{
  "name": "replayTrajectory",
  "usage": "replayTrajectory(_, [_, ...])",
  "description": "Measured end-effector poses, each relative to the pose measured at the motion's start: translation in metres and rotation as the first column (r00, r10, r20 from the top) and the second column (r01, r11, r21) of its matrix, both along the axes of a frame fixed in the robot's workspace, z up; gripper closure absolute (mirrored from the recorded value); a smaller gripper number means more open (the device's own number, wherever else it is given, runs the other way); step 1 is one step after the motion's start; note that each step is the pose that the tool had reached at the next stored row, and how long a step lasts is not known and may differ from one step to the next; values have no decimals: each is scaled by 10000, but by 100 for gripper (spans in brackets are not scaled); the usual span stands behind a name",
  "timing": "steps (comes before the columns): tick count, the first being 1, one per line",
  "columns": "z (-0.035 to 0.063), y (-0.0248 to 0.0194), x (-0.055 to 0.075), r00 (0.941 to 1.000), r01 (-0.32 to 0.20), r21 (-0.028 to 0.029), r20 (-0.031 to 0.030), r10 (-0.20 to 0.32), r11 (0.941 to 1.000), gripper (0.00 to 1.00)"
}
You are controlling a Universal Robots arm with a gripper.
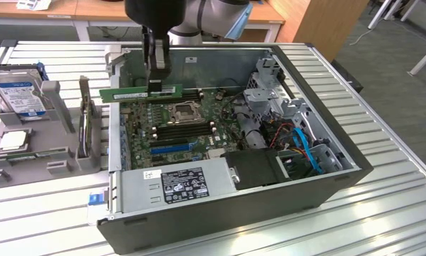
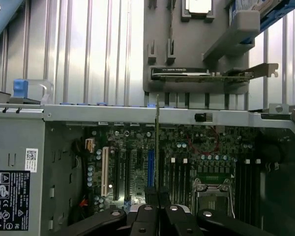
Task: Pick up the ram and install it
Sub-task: 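Pick up the ram and move it above insertion slot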
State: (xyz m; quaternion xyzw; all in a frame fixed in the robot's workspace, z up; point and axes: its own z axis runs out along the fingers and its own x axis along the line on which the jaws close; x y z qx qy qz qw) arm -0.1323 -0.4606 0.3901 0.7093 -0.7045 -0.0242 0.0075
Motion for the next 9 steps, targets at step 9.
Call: replayTrajectory(9, [0, 0, 172, 10000, -2, 0, 0, 2, 10000, 88])
